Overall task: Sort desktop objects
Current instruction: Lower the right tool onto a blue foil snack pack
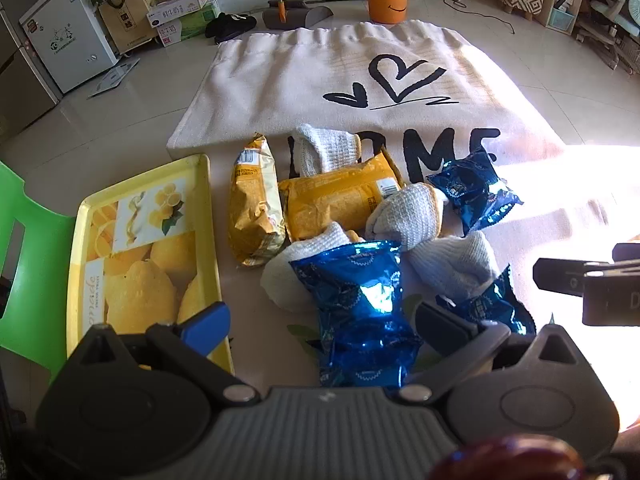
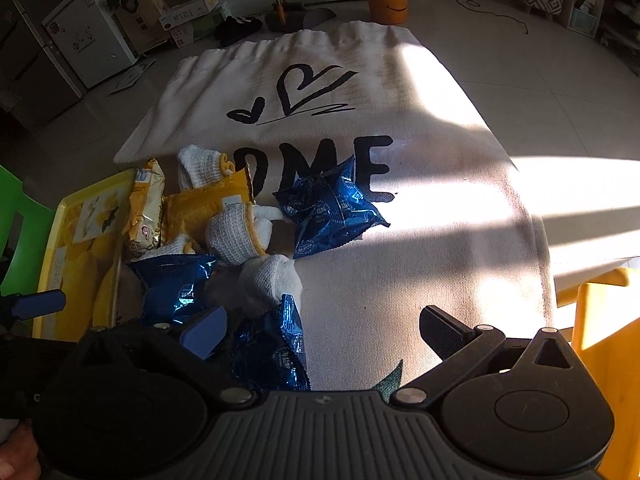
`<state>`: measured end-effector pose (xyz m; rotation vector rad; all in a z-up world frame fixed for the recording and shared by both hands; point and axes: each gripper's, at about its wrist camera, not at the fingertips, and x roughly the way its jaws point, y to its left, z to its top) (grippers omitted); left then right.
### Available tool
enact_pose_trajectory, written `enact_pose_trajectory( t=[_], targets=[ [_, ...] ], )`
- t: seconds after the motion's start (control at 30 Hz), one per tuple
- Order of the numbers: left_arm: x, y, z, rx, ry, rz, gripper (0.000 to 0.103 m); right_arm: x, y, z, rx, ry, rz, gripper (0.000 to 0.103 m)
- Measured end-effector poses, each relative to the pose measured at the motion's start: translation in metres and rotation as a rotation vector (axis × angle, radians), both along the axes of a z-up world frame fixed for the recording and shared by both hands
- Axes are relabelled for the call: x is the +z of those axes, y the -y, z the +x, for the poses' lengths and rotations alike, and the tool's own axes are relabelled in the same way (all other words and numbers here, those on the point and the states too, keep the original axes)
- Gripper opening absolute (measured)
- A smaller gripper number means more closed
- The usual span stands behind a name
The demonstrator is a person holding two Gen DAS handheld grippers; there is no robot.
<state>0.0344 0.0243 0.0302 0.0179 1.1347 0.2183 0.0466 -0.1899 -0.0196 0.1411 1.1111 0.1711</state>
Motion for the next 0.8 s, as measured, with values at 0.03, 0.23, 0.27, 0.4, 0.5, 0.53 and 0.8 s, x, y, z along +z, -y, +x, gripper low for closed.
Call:
enact_pose_trajectory(
  t=[0.03, 0.23, 0.27, 0.4, 0.5, 0.53, 0.8],
  targets=[
    [0.001, -0.003, 0.004, 0.006, 0.003, -0.003, 0.102, -0.001, 0.002, 0.003, -0.008, -0.004, 0.005, 0.103],
    [0.007, -0.026, 0.025, 0.056, 0.027, -0.055, 0.102, 0.0, 0.012, 0.017, -0.054, -0.005, 0.05, 0.103],
    [0.008, -0.029, 0.028, 0.062, 0.033, -0.065, 0.102, 0.0, 0.013, 0.018, -0.061, -0.004, 0.055, 0.103],
    [0.009, -0.041, 0.039, 0.085, 0.042, -0.091, 0.102, -0.001, 0.019, 0.027, -0.098, -0.003, 0.073, 0.103],
    [0.005, -0.055, 0.046, 0.118, 0.045, -0.091, 0.102, -0.002, 0.025, 0.035, -0.139, -0.003, 0.096, 0.102],
    [0.004, -0.06, 0.047, 0.129, 0.046, -0.083, 0.102, -0.002, 0.026, 0.037, -0.148, 0.001, 0.094, 0.102],
    [-0.003, -0.099, 0.051, 0.263, 0.015, -0.089, 0.102, -0.006, 0.02, 0.048, -0.139, 0.018, 0.056, 0.102]
  ],
)
